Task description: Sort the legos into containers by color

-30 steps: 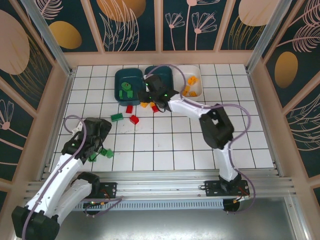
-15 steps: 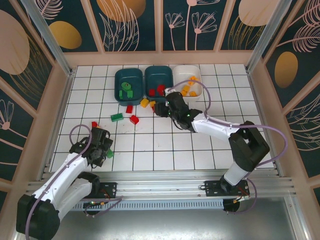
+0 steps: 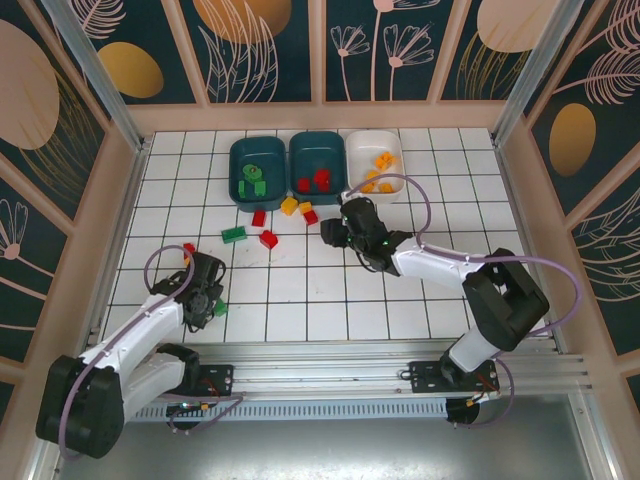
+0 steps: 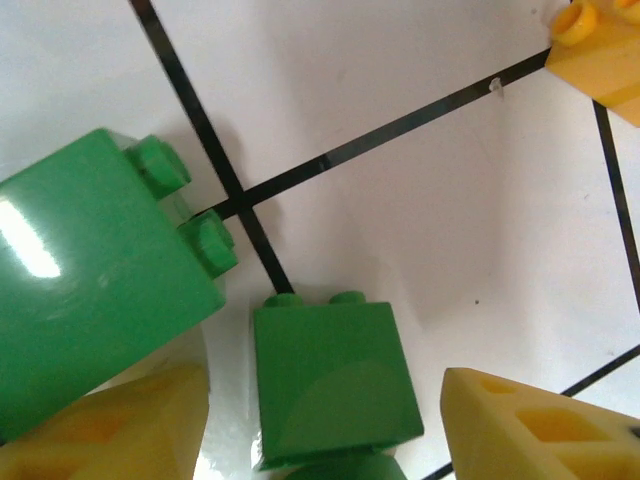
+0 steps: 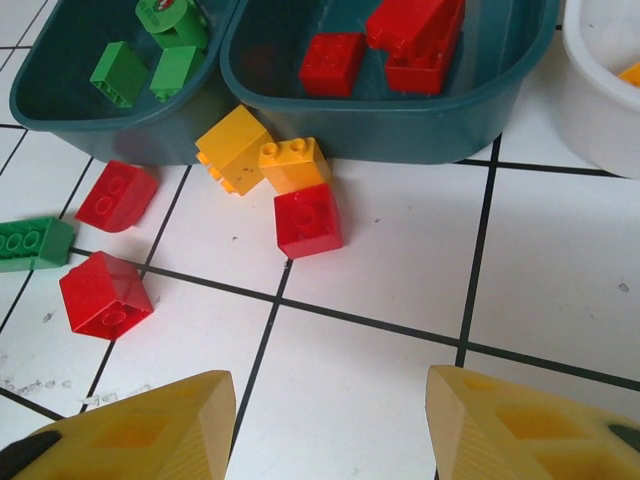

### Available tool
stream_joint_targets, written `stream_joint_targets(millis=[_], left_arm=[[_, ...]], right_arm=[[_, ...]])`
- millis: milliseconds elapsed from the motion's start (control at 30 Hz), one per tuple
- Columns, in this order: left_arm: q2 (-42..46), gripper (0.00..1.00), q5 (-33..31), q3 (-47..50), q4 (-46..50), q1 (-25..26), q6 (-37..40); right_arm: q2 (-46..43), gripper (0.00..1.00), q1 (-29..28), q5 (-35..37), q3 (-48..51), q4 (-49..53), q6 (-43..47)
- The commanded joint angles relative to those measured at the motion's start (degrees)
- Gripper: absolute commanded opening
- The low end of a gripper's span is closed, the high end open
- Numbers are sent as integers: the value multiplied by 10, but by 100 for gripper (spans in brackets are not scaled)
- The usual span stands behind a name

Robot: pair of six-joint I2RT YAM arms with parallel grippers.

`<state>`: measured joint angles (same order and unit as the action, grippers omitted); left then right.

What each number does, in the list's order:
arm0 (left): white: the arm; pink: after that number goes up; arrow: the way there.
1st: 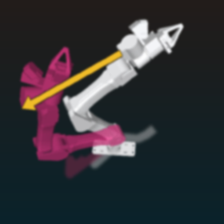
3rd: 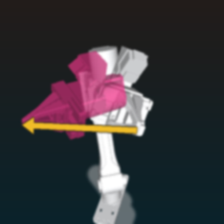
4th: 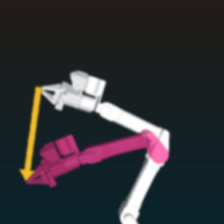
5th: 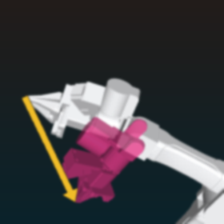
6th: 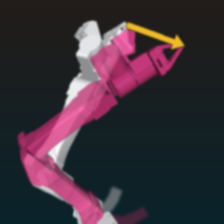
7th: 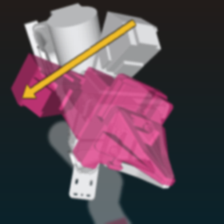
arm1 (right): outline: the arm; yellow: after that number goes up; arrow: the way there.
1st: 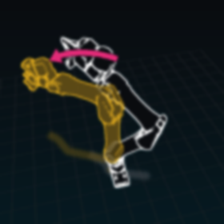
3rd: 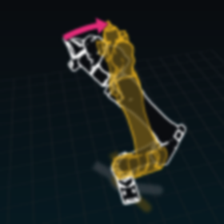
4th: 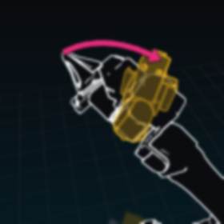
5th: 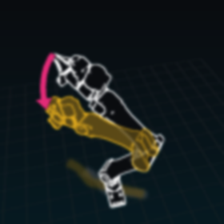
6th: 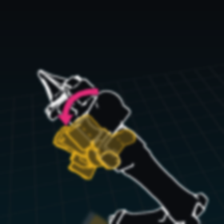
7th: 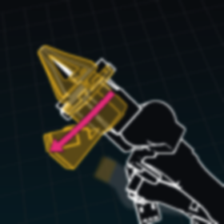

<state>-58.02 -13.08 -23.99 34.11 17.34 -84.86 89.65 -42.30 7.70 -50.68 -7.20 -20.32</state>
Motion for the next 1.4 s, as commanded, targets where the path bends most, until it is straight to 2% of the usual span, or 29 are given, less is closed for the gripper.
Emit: stream_joint_targets(millis=[0, 100, 367, 667, 867, 1033, 1200, 1267, 1367], left_arm=[[-16, 58, -17, 9, -33, -7, 13], [-27, 53, -19, 12, -46, -8, 21], [-22, 30, -13, 9, -79, -11, 52], [-60, 21, -33, -124, -101, -11, 147], [-181, 19, 0, -256, -169, -11, 231], [-321, 18, 22, -382, -258, -10, 283], [-476, 20, 38, -552, -232, -11, 335], [-533, 21, 55, -610, -208, -11, 334], [-594, 21, 44, -668, -182, -11, 327]], right_arm=[[-24, 54, 5, 18, 12, -13, -7], [-29, 54, 6, 22, 14, -11, -4], [-36, 53, 6, 23, 18, -8, -3], [-59, 53, 8, 34, 28, -1, -1], [-90, 53, 14, 46, 51, 11, -2], [-116, 53, 19, 49, 81, 16, -12], [-133, 53, 23, 51, 98, 22, -13], [-134, 53, 24, 68, 114, 8, -17], [-138, 53, 25, 81, 128, 3, -34]])
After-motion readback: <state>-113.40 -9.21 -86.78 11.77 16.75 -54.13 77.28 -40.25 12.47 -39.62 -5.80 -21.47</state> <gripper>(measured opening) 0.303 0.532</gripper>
